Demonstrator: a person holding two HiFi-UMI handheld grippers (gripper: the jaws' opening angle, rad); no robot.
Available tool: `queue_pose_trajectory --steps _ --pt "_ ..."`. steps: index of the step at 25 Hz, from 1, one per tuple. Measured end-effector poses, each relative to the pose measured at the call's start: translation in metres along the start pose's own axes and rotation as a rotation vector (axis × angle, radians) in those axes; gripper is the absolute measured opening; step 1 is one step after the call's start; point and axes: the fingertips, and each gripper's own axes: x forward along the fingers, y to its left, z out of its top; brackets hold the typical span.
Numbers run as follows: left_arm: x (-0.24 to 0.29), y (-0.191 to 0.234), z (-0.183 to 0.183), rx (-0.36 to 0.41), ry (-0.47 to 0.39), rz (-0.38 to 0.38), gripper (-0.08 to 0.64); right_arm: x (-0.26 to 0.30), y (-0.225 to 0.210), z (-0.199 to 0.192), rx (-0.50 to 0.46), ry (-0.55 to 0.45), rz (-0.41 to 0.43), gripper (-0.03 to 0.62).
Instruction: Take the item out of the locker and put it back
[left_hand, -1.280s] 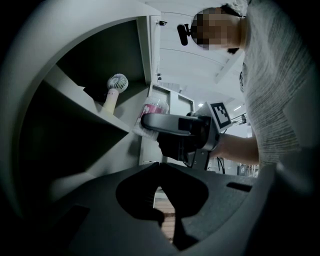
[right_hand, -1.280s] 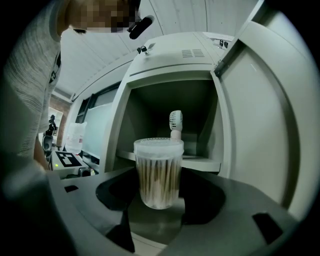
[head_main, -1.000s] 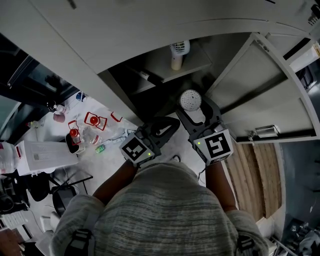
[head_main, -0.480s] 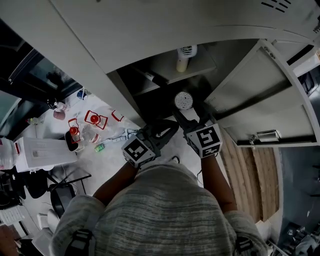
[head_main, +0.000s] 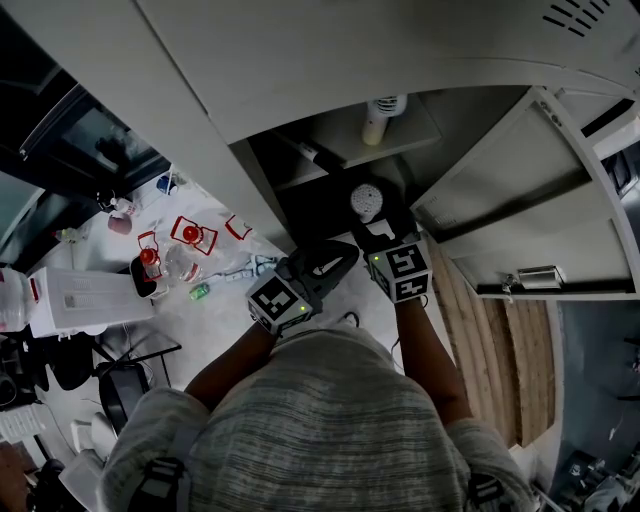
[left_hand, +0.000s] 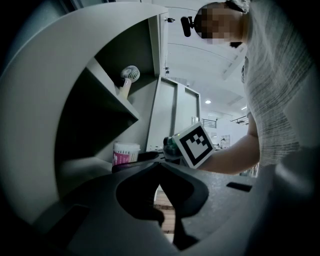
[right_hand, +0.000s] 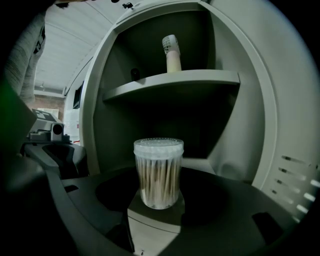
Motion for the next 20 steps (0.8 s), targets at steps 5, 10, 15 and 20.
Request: queue_pose_trajectory --steps 5,10,15,20 --pt "-0.001 0.002 -0.001 -0.002 -0.001 0.004 0.008 0.007 -0.003 -0.01 0.009 0.007 -0.013 0.273" --pt "-0.003 0.003 -0.002 -0.004 0.004 0.006 0.008 0.012 -0.004 -0.022 0.015 0.019 -0.025 0.273" --pt "-0.003 0.003 -0.002 -0.01 0.005 0.007 0.008 0.014 -0.004 -0.026 0.027 -0.003 -0.027 0.273" --pt "-0.003 0.002 -0.002 -0.007 0.003 0.006 0.008 0.013 0.0 -0.024 0.012 -0.02 0.009 0.275"
